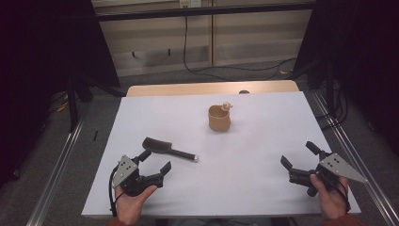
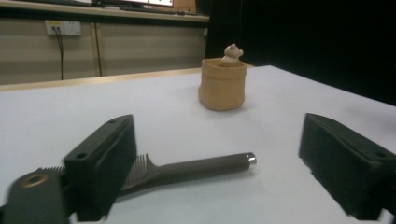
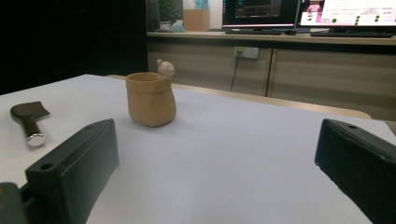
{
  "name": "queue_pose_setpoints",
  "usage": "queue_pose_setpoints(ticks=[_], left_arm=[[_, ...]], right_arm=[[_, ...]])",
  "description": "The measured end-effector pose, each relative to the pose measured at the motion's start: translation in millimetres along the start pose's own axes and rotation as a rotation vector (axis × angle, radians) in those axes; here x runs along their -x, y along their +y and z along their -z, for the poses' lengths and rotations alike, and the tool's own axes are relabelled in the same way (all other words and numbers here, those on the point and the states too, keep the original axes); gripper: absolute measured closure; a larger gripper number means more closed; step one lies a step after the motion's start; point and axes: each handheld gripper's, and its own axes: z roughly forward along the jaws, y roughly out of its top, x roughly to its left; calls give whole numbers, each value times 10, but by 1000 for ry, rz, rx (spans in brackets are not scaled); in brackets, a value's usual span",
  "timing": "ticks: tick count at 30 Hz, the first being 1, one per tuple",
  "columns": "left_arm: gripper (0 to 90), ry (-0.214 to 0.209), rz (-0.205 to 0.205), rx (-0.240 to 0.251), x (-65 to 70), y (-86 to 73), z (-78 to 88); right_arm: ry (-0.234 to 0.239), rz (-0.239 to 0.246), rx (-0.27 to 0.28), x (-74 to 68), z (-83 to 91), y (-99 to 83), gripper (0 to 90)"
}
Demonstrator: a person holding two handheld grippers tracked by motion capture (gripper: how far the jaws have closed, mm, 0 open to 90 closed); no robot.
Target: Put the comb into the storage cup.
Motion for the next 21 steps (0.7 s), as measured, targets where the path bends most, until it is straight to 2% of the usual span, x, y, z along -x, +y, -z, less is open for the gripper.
queue_pose_setpoints(ticks=[6,10,11,13,16,21], left_arm=[[309,-21,17,31,26,42,-3],[429,-31,14,24,9,50,-26],[444,-35,21,22,4,50,-34],[530,-44,39,21,-8,47,-50],[560,-47,48,15,-16,46,-59],[725,-94,57,2,-3,65,-75]], right_arm=[[3,-2,4,-4,48,1,0],[10,3,1,-13,42,-2,0],[9,5,-1,-14,39,-2,0],[11,7,-3,-13,32,-5,0],[10,12,-9,-16,24,-9,0],[15,19,-12,-30,18,-14,0]])
